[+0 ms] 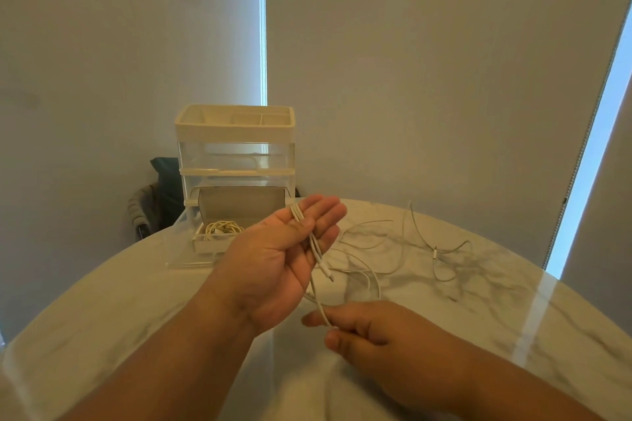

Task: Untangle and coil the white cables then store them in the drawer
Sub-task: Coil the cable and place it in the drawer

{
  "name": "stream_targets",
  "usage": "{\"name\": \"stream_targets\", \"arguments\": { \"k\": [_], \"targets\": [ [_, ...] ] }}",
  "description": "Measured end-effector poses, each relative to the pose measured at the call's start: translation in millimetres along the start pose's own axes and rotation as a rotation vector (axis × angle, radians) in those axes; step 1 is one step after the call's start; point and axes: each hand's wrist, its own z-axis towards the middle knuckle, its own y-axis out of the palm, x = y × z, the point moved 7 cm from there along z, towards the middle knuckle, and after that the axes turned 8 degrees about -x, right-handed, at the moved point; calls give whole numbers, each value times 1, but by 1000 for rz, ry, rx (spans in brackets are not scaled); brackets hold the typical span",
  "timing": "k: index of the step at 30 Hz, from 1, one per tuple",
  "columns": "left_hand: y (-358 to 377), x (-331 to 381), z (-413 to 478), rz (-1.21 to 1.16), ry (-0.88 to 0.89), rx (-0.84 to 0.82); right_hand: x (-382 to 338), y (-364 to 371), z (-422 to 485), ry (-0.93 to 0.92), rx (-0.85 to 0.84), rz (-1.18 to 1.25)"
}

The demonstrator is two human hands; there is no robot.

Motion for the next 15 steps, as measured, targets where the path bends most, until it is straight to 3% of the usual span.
{"name": "stream_targets", "arguments": {
  "k": [6, 11, 15],
  "targets": [
    [-9, -4, 4, 151, 13, 91, -8, -11, -3, -41, 74, -76],
    [-6, -10, 3, 313, -20, 58, -6, -31, -9, -91, 270, -121],
    [-6, -10, 4, 305, -36, 60, -2, -42, -15, -88, 383, -121]
  ]
}}
